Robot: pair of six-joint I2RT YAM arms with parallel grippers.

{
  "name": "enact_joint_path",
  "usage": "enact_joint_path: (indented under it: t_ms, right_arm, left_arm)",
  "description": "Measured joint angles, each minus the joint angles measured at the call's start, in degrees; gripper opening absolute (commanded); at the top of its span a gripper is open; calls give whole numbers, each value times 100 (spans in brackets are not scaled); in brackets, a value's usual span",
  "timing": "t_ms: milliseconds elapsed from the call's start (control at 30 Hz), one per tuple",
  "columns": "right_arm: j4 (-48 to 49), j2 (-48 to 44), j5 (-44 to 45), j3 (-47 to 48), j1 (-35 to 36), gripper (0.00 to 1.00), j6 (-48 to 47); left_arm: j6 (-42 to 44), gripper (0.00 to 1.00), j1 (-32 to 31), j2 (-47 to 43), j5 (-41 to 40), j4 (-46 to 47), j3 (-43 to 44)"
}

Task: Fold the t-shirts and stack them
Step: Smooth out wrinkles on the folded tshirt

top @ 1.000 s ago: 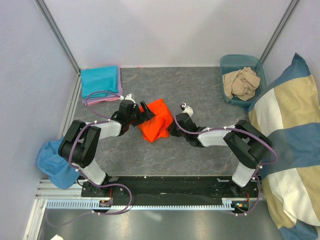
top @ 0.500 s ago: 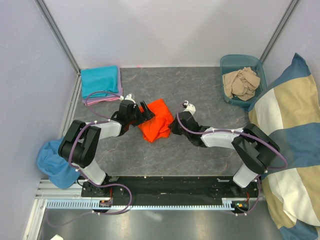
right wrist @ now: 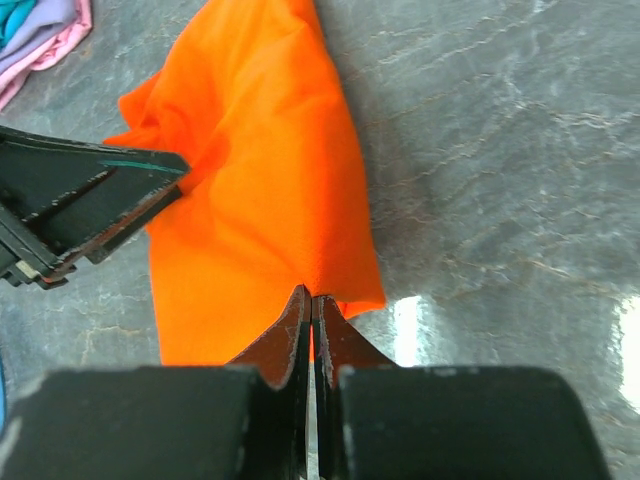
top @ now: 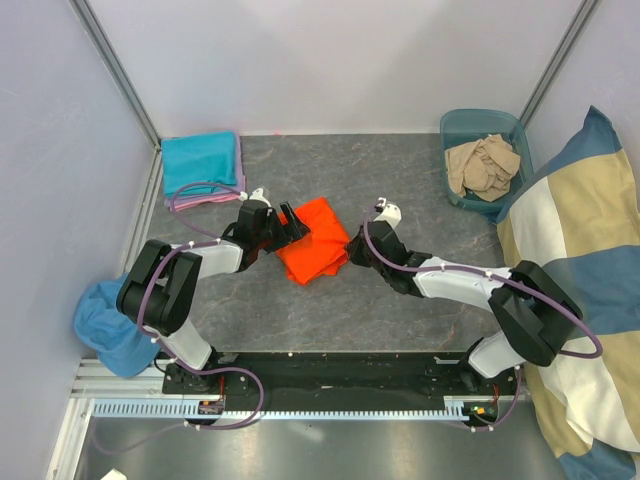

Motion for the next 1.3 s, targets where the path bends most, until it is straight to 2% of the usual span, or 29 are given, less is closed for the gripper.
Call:
enact_joint_path:
  t_ms: [367, 467, 567, 600, 800, 900, 1133, 1300]
  right_arm:
    - [-286, -179, 116, -229, 2, 3, 92]
    - [-358, -181, 87, -323, 2, 6, 157]
    - [-404, -175, 17, -396, 2, 20, 203]
    - [-422, -164, -26, -404, 0, 37, 214]
    - [-811, -157, -151, -564, 2, 67, 269]
    - [-1187, -378, -125, -669, 2, 73, 269]
    - [-1952, -1674, 352, -640, 0, 82, 52]
    - [-2103, -1714, 608, -358, 0, 86, -203]
  left_arm:
    - [-2, 93, 4, 7, 0, 4, 0]
    - [-4, 93, 4, 11, 2, 15, 0]
    - [-11, 93, 4, 22, 7, 33, 0]
    - [-13, 93, 4, 22, 7, 35, 0]
    - [-37, 93, 4, 9, 4, 26, 0]
    - [-37, 93, 11, -70, -15, -105, 0]
    - [-37, 93, 42, -772, -52, -981, -94]
    - [-39, 93, 42, -1770, -20, -1340, -94]
